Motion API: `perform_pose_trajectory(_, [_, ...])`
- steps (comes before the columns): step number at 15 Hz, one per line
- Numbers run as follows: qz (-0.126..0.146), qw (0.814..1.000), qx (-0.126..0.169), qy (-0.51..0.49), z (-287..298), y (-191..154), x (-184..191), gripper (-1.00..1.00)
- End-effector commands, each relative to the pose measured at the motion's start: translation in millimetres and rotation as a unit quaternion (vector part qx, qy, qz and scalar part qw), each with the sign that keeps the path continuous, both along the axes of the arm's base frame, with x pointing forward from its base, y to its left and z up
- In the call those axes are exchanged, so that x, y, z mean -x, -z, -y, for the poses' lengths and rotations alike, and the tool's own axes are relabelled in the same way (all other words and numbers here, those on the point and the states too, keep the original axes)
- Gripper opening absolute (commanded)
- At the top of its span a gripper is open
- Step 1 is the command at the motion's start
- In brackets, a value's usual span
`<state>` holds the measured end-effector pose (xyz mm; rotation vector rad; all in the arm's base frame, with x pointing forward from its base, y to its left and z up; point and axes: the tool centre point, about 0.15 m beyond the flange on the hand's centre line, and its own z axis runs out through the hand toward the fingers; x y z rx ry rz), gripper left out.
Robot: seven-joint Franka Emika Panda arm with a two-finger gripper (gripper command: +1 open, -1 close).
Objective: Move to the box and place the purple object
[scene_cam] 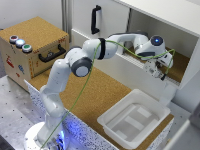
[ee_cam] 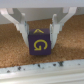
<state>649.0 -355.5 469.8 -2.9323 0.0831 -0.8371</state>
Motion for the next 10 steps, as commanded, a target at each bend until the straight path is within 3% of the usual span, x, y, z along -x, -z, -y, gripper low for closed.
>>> perform_pose_trajectory(1, [0.009, 1.0, 0.01, 0.002, -4, -14, 96, -1.0])
perform_pose_trajectory(6, [-0.035, 0.998, 0.052, 0.024, 6, 19, 164, -1.0])
perform_pose_trajectory(10, [-0.09, 0.993, 0.049, 0.054, 29, 69, 216, -1.0])
